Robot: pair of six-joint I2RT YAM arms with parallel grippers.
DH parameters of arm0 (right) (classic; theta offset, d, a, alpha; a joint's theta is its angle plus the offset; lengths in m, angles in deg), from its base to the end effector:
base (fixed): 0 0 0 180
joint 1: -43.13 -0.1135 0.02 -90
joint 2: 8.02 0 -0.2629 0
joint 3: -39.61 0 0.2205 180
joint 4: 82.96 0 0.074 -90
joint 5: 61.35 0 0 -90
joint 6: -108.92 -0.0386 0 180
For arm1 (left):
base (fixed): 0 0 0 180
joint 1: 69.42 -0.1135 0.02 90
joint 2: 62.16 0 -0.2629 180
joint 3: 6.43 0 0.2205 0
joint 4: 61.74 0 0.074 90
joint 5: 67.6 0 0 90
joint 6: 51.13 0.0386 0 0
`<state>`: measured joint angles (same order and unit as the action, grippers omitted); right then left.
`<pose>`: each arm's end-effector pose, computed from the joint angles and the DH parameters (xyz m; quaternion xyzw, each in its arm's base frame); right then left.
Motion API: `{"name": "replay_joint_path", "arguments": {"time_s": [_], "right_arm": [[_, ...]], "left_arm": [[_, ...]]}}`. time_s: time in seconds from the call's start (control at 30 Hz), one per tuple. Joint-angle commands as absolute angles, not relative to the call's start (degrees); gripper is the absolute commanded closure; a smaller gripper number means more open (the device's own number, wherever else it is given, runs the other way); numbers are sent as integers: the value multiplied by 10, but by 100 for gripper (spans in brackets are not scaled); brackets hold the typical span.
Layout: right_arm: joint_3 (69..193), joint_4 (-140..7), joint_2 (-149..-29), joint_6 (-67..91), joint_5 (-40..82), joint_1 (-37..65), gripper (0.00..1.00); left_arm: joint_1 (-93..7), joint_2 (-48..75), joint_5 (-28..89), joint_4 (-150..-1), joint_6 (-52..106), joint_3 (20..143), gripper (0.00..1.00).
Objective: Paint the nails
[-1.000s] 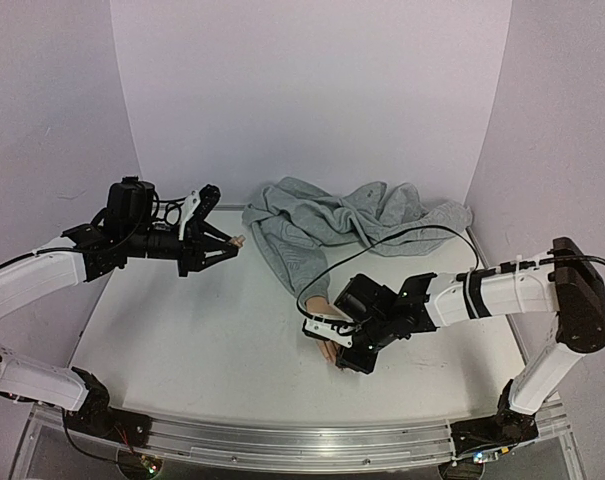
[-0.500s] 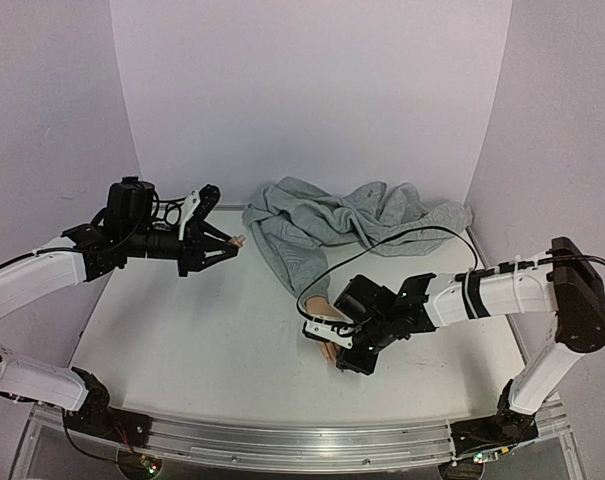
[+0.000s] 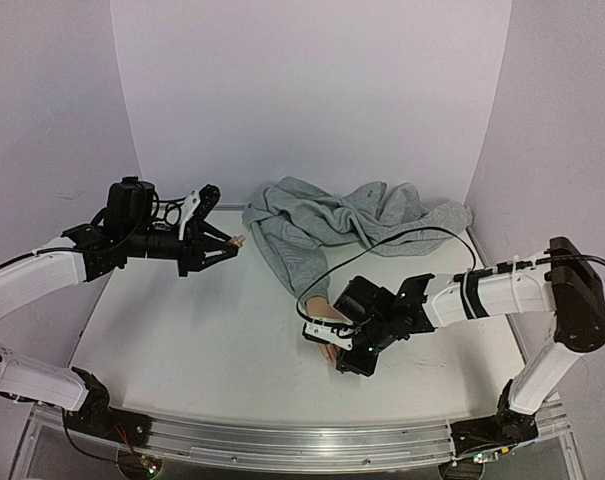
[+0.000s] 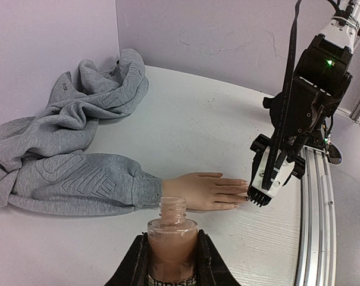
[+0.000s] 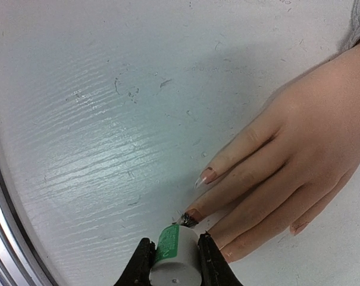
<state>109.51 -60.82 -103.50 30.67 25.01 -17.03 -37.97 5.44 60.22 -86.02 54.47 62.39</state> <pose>0.1569 0.2785 0.1967 -0.5566 0.7479 0.1748 0.3166 0.1893 -0.1435 0.3203 0.4789 0.6522 -0.3397 0.4795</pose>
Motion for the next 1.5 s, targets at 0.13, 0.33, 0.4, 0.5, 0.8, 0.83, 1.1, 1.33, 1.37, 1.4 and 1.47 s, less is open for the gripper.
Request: {"name": "replay_joint_path", "arguments": {"time_s": [0.13, 0.33, 0.4, 0.5, 0.8, 0.83, 1.1, 1.33, 1.37, 1.4, 1.47], "right_arm": [[1110, -576, -1031, 303, 242, -173, 100], [1110, -574, -1026, 301, 242, -173, 100], [1110, -574, -1025, 300, 242, -173, 100], [1109, -572, -1023, 299, 242, -173, 100], [1109, -569, -1018, 297, 234, -174, 100], [1109, -568, -1017, 297, 234, -174, 100], [1102, -574, -972, 292, 241, -173, 100], [1096, -584, -961, 287, 256, -173, 100], [1096, -587, -967, 288, 261, -174, 100], [1095, -591, -972, 289, 267, -174, 100], [1095, -596, -978, 293, 268, -173, 100]], "left_arm": [[-383, 52, 612, -839, 545, 637, 100], [-383, 52, 612, -839, 544, 636, 100], [-383, 52, 612, -839, 545, 636, 100], [-383, 51, 613, -839, 544, 636, 100], [-383, 49, 614, -839, 545, 637, 100], [-383, 49, 615, -839, 545, 636, 100], [-383, 44, 617, -839, 544, 637, 100], [-383, 39, 619, -839, 543, 637, 100], [-383, 39, 619, -839, 542, 636, 100], [-383, 39, 618, -839, 543, 636, 100], [-383, 38, 617, -839, 543, 636, 100]]}}
